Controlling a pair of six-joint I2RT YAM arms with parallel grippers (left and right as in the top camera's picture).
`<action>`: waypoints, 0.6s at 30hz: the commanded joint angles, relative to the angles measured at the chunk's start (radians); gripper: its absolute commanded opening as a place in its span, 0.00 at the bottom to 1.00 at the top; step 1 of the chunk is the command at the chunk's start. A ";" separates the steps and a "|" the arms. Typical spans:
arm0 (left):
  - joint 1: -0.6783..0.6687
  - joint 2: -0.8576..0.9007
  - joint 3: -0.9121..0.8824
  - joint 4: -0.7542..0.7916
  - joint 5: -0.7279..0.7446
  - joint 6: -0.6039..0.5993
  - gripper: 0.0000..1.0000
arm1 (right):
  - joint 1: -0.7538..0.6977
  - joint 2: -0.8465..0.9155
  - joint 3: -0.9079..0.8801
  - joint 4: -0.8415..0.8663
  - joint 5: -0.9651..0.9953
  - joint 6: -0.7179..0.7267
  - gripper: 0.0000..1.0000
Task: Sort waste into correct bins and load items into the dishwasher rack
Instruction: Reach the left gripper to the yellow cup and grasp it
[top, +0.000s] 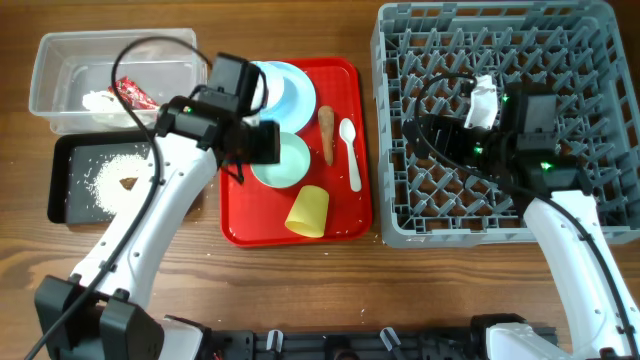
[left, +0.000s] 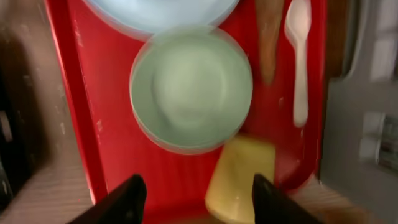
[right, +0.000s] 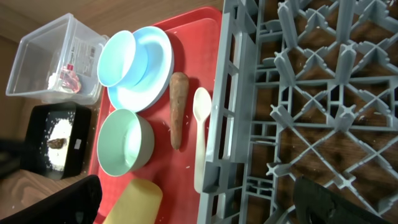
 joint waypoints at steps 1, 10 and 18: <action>-0.066 -0.003 -0.100 -0.038 0.087 -0.153 0.56 | 0.002 0.004 0.023 0.002 0.009 0.004 1.00; -0.321 -0.144 -0.430 0.250 -0.048 -0.562 0.55 | 0.003 0.004 0.023 0.005 0.009 0.004 1.00; -0.367 -0.124 -0.454 0.254 -0.179 -0.548 0.53 | 0.003 0.004 0.023 0.003 -0.002 0.012 1.00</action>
